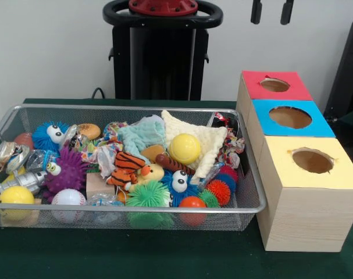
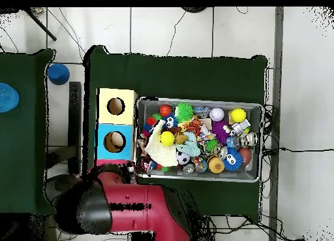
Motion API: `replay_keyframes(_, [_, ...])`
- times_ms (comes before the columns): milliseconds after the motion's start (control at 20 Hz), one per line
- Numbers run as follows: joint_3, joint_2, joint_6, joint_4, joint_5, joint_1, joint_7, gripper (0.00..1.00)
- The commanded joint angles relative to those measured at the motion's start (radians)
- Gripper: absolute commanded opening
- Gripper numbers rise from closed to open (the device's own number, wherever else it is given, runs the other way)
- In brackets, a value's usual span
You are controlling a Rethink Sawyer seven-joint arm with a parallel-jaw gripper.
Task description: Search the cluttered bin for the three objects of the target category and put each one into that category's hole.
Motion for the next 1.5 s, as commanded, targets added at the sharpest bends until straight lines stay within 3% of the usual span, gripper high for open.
replay_keyframes(50, [-0.014, 0.091, 0.095, -0.099, 0.027, -0.044, 0.220, 1.00])
replay_keyframes(450, [0.009, 0.146, 0.155, -0.163, 0.031, -0.131, 0.143, 1.00])
replay_keyframes(600, [-0.001, 0.158, 0.216, -0.191, 0.013, -0.130, 0.151, 1.00])
replay_keyframes(950, [-0.012, 0.178, 0.226, -0.241, 0.002, -0.140, 0.178, 1.00])
replay_keyframes(1050, [-0.010, 0.207, 0.238, -0.287, -0.004, -0.156, 0.169, 1.00])
replay_keyframes(1500, [-0.046, 0.200, 0.246, -0.301, -0.023, -0.166, 0.158, 1.00])
